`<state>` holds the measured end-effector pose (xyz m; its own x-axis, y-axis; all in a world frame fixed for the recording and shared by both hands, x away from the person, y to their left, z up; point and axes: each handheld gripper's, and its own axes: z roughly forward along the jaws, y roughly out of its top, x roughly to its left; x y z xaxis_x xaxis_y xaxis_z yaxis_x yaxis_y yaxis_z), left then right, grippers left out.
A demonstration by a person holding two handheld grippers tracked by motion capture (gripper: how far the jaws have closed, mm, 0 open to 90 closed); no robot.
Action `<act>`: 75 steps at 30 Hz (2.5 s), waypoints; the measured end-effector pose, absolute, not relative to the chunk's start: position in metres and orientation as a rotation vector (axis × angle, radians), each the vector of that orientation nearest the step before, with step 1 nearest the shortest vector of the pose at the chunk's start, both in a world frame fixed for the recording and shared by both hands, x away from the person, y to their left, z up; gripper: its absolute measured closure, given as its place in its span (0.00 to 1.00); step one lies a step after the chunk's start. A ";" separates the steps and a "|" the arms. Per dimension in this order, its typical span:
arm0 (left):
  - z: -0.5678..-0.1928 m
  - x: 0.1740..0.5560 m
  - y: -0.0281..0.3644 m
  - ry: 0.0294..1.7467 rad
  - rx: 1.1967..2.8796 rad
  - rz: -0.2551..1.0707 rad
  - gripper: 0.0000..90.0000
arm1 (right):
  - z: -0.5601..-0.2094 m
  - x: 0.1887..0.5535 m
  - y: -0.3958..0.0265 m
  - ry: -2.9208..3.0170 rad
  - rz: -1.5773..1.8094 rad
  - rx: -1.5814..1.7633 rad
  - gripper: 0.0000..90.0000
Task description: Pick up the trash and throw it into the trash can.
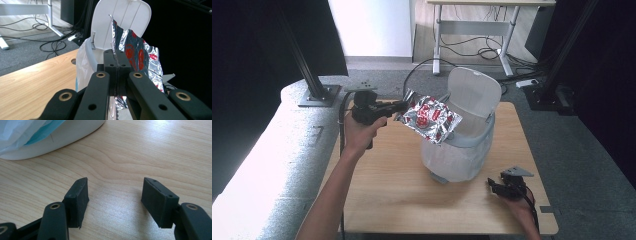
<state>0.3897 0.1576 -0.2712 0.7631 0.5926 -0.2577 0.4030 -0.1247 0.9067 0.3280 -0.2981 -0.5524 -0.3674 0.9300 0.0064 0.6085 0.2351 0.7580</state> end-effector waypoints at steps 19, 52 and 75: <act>-0.261 0.399 0.143 0.773 1.740 0.194 1.00 | -0.552 0.328 -0.298 2.065 0.951 1.407 0.42; -0.264 0.435 0.105 0.797 1.744 0.153 1.00 | -0.552 0.328 -0.298 2.064 0.953 1.408 0.42; -0.273 0.450 0.079 0.804 1.753 0.124 1.00 | -0.552 0.328 -0.298 2.064 0.953 1.407 0.42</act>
<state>0.4499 0.0794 -0.2728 0.7602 0.5708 -0.3103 0.4510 -0.1200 0.8844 0.3281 -0.2983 -0.5524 -0.3684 0.9297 0.0070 0.6082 0.2353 0.7581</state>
